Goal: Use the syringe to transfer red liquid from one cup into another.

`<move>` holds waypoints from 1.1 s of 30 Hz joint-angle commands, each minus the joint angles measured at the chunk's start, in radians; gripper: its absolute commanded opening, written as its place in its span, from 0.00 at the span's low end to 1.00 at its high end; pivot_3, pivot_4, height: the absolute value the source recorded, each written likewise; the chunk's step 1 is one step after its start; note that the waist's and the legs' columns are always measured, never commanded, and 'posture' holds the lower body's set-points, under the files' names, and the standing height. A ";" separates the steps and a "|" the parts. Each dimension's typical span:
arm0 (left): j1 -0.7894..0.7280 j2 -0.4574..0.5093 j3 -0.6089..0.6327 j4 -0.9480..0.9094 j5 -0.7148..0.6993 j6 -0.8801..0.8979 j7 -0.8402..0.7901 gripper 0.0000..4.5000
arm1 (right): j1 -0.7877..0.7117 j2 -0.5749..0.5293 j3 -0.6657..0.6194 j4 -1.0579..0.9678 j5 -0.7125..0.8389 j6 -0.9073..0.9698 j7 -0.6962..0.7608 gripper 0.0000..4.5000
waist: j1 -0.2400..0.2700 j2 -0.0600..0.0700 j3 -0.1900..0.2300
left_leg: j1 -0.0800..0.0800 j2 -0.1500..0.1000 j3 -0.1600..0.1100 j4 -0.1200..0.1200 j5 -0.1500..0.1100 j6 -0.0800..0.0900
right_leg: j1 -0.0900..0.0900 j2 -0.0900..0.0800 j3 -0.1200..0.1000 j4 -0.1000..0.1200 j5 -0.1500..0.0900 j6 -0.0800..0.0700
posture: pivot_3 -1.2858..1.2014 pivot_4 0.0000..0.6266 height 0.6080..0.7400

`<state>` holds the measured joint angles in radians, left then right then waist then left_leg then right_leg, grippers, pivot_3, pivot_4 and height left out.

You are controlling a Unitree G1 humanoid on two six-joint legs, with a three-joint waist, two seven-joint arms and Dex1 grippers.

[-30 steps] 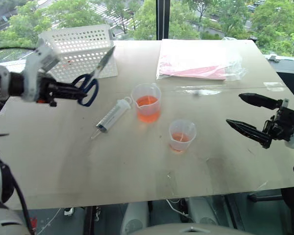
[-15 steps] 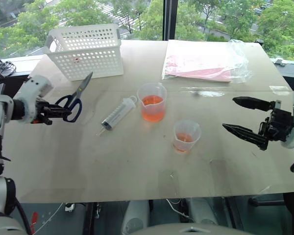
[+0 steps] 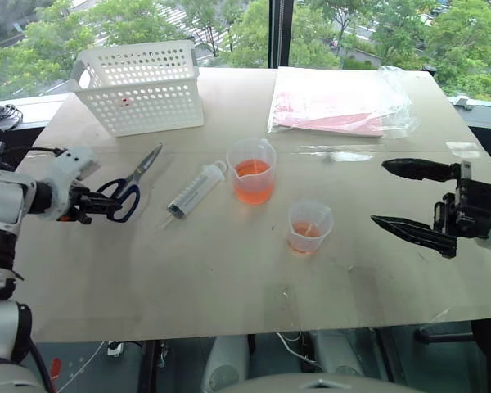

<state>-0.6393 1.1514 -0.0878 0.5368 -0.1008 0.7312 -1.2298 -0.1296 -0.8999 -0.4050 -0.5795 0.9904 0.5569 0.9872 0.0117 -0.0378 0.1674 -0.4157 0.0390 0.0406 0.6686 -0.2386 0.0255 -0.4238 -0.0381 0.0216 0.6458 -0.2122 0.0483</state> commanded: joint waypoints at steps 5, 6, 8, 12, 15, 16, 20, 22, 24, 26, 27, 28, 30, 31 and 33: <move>0.048 0.052 0.068 -0.086 -0.023 0.048 0.018 0.48 | -0.024 -0.021 0.016 0.013 0.002 -0.001 0.055 1.00 | 0.002 0.000 0.000 | 0.000 0.000 0.000 0.000 0.000 0.000 | 0.000 0.000 0.000 0.000 0.000 0.000 | 0.52 0.24 1.00; 0.061 0.058 0.097 -0.109 -0.039 0.065 0.026 0.59 | -0.024 -0.023 0.017 0.019 -0.003 -0.001 0.061 1.00 | 0.002 0.000 0.000 | 0.000 0.000 0.000 0.000 0.000 0.000 | 0.000 -0.001 0.000 0.000 0.000 0.000 | 0.52 0.24 1.00; 0.095 0.067 0.159 -0.161 -0.065 0.096 0.054 0.79 | -0.025 -0.025 0.022 0.031 -0.015 -0.005 0.072 1.00 | 0.001 0.000 0.000 | 0.000 0.000 0.000 0.000 0.000 0.000 | 0.000 -0.001 0.000 0.000 0.000 0.000 | 0.52 0.24 1.00; 0.153 0.023 0.358 -0.345 -0.162 0.157 0.131 0.99 | -0.030 -0.021 0.036 0.056 -0.036 -0.011 0.082 1.00 | 0.000 0.000 0.000 | 0.000 0.002 0.000 0.000 0.000 0.000 | 0.000 -0.001 0.000 0.000 0.000 0.000 | 0.52 0.24 1.00; 0.166 -0.057 0.504 -0.513 -0.243 0.196 0.214 0.99 | -0.045 -0.013 0.052 0.082 -0.056 -0.017 0.088 1.00 | 0.004 0.000 0.000 | 0.000 0.002 -0.001 0.000 0.000 0.000 | 0.001 -0.002 -0.001 0.000 0.000 0.000 | 0.52 0.24 1.00; 0.161 -0.088 0.540 -0.553 -0.275 0.217 0.236 0.99 | -0.053 -0.010 0.059 0.090 -0.062 -0.018 0.087 1.00 | 0.003 0.000 0.000 | 0.000 0.002 -0.001 0.000 0.000 0.000 | 0.001 -0.002 -0.001 0.000 0.000 0.000 | 0.52 0.24 1.00; 0.087 -0.260 0.641 -0.723 -0.387 0.266 0.403 0.99 | -0.111 0.020 0.103 0.134 -0.114 -0.045 0.067 1.00 | 0.001 0.000 -0.001 | 0.001 0.000 -0.001 0.001 0.000 0.000 | 0.002 -0.002 -0.001 0.000 0.000 0.000 | 0.52 0.24 1.00; 0.077 -0.356 0.643 -0.828 -0.414 0.223 0.482 0.99 | -0.151 0.039 0.125 0.163 -0.137 -0.051 0.047 1.00 | 0.001 0.000 -0.001 | 0.002 -0.001 -0.002 0.001 0.000 0.000 | 0.003 -0.002 -0.001 0.000 0.000 0.001 | 0.52 0.24 1.00; 0.074 -0.414 0.655 -0.874 -0.440 0.231 0.539 0.99 | -0.167 0.046 0.134 0.170 -0.147 -0.052 0.048 1.00 | 0.001 0.000 -0.001 | 0.002 -0.001 -0.002 0.001 0.000 0.000 | 0.003 -0.002 -0.001 0.000 0.001 0.000 | 0.52 0.24 1.00; 0.072 -0.462 0.678 -0.899 -0.478 0.257 0.594 0.99 | -0.176 0.053 0.141 0.168 -0.160 -0.056 0.046 1.00 | 0.001 -0.001 -0.001 | 0.001 -0.001 -0.002 0.001 0.000 0.000 | 0.003 -0.002 -0.001 0.000 0.001 0.001 | 0.52 0.24 1.00; 0.075 -0.484 0.687 -0.913 -0.503 0.264 0.616 0.99 | -0.179 0.057 0.144 0.168 -0.164 -0.057 0.043 1.00 | 0.000 -0.001 -0.001 | 0.001 -0.001 -0.003 0.001 0.000 0.000 | 0.003 -0.002 -0.001 0.000 0.001 0.000 | 0.52 0.24 1.00; 0.084 -0.500 0.692 -0.927 -0.528 0.271 0.629 0.99 | -0.179 0.061 0.145 0.166 -0.167 -0.058 0.041 1.00 | -0.002 -0.001 -0.001 | 0.001 -0.001 -0.003 0.001 0.000 0.000 | 0.003 -0.001 -0.001 0.000 0.001 0.000 | 0.52 0.24 1.00; 0.110 -0.521 0.686 -0.949 -0.554 0.270 0.652 0.99 | -0.179 0.066 0.146 0.154 -0.167 -0.051 0.034 1.00 | -0.003 -0.001 -0.001 | 0.001 -0.001 -0.003 0.000 0.000 0.000 | 0.003 -0.001 -0.001 0.000 0.001 0.000 | 0.52 0.24 1.00; 0.121 -0.530 0.681 -0.958 -0.570 0.274 0.660 0.99 | -0.176 0.067 0.140 0.143 -0.155 -0.043 0.031 1.00 | -0.003 0.000 -0.001 | 0.001 -0.001 -0.003 0.000 0.000 0.000 | 0.003 -0.001 -0.001 0.000 0.001 0.000 | 0.52 0.24 1.00; 0.154 -0.547 0.666 -0.981 -0.603 0.259 0.655 0.99 | -0.157 0.061 0.118 0.116 -0.123 -0.028 0.033 1.00 | -0.002 0.000 -0.001 | 0.002 -0.001 -0.003 0.000 0.000 0.000 | 0.003 -0.001 -0.001 0.000 0.001 0.000 | 0.52 0.24 1.00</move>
<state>-0.4981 0.6106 0.5783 -0.3933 -0.6616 1.0048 -0.5744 -0.2898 -0.8341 -0.2474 -0.4158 0.8301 0.5240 1.0200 0.0093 -0.0382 0.1667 -0.4139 0.0378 0.0378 0.6689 -0.2385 0.0253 -0.4207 -0.0391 0.0210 0.6455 -0.2113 0.0487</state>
